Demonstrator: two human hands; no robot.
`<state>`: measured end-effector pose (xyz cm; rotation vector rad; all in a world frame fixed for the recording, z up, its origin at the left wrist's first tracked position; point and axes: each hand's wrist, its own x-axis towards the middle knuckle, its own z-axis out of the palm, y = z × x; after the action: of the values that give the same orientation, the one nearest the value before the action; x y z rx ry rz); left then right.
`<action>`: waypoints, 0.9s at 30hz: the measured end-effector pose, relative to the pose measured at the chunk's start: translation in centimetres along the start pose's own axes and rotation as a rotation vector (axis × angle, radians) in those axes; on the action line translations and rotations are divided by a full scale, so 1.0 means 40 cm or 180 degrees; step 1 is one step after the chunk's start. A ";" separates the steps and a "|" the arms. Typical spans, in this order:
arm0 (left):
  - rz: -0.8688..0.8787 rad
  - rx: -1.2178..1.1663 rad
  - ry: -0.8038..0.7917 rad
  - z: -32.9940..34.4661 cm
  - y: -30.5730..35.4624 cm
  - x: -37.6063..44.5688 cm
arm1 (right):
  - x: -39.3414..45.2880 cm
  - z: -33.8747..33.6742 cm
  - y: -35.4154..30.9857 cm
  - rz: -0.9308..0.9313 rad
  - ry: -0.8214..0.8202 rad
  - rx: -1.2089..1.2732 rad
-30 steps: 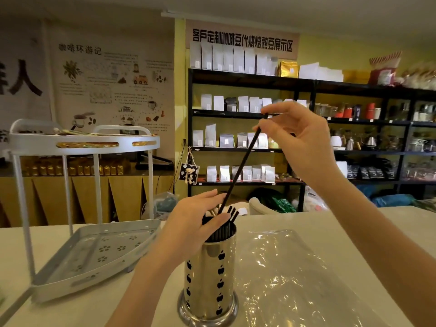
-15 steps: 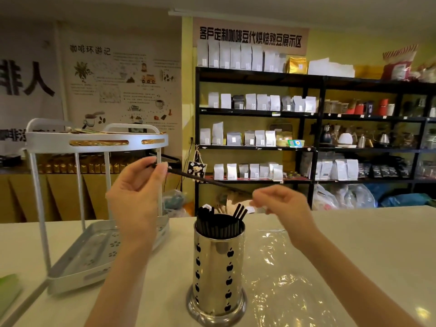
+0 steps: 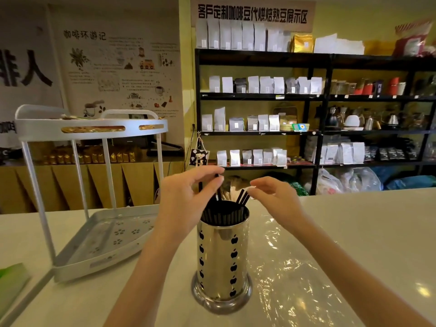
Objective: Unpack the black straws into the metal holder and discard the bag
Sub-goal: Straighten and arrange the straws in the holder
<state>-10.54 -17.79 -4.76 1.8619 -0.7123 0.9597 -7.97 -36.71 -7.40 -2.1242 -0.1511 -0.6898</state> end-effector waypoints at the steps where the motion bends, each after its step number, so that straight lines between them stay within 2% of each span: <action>1: -0.0017 0.0147 -0.0128 0.008 -0.004 -0.002 | 0.002 0.007 0.002 0.0087 -0.0137 -0.0025; 6: 0.0061 0.0644 -0.0613 0.029 -0.020 -0.006 | 0.009 0.029 -0.001 0.0147 -0.0192 -0.0182; 9: -0.0102 0.0660 -0.0749 0.029 -0.021 -0.006 | 0.014 0.028 -0.006 0.0074 -0.0128 -0.0233; 13: -0.0268 0.0384 -0.0694 0.017 -0.007 -0.007 | 0.019 0.024 -0.010 0.0004 -0.0125 -0.0272; 22: -0.0399 0.0396 -0.0807 0.012 -0.003 -0.009 | 0.028 0.000 -0.039 -0.0204 0.0014 -0.0327; 27: -0.0393 0.0436 -0.0872 0.012 0.001 -0.012 | 0.035 -0.002 -0.034 0.0017 -0.0209 -0.0627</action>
<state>-10.66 -18.20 -5.28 2.1582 -0.6967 0.6962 -7.29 -36.14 -5.67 -2.3363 -0.1172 -0.6547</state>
